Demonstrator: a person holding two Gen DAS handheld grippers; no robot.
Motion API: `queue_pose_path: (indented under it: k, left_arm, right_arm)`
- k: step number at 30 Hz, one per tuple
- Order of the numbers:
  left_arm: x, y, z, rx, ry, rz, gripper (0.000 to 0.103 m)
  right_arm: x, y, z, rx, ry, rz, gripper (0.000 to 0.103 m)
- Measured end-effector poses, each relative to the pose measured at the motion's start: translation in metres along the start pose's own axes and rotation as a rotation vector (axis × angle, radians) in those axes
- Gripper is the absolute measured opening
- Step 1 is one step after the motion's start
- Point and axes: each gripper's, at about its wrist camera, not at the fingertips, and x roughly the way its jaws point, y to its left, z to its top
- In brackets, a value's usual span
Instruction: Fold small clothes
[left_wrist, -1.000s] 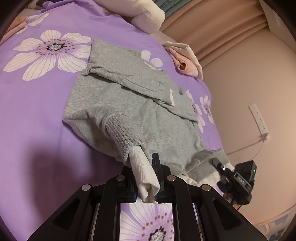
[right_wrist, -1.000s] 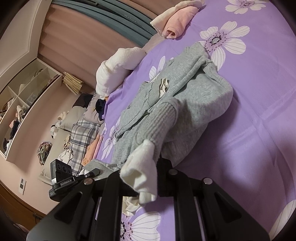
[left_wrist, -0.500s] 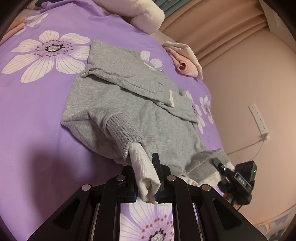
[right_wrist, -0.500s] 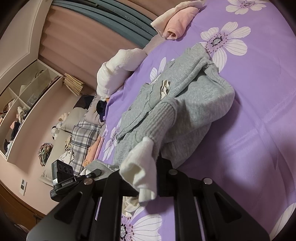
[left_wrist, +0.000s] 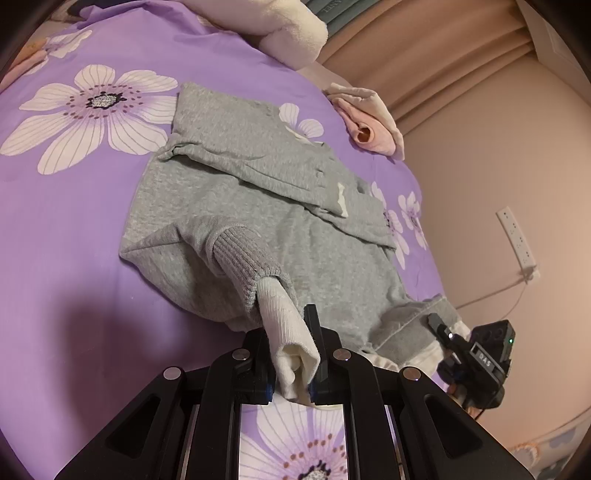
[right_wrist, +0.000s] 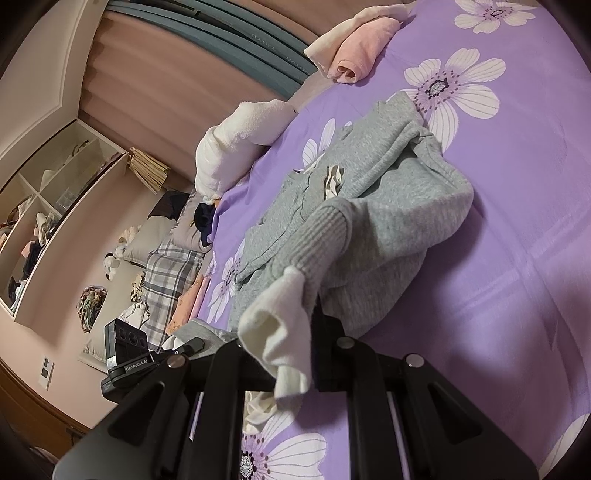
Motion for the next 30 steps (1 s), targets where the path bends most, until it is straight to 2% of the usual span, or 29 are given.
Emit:
queue_pose_path:
  k: [30]
  left_arm:
    - [0.002,-0.006,0.021,0.023,-0.015,0.009,0.009]
  right_arm:
    - [0.005,0.004,0.016,-0.019,-0.025,0.012,0.013]
